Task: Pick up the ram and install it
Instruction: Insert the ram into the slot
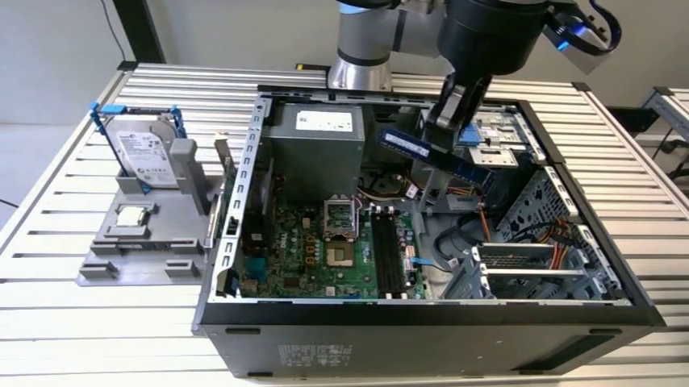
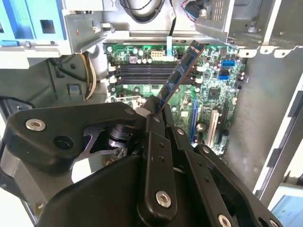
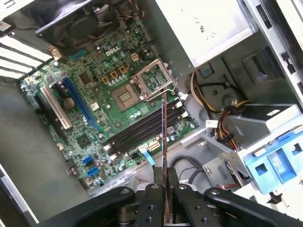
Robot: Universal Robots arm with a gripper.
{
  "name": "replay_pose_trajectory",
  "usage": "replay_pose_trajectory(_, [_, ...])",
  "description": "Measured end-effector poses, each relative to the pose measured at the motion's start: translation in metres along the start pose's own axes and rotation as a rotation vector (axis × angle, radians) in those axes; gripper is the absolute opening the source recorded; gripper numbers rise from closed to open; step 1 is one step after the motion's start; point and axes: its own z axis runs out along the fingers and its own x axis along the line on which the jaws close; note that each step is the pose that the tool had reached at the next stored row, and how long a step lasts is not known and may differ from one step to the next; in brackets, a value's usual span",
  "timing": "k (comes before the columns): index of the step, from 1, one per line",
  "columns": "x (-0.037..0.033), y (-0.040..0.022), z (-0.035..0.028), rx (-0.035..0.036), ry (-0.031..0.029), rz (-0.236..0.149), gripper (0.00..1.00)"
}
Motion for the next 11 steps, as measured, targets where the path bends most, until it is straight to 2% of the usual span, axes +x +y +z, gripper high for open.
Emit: replay_pose_trajectory(11, [0.0,0.0,-0.0001,0.0017,-0.0002,0.151,0.0])
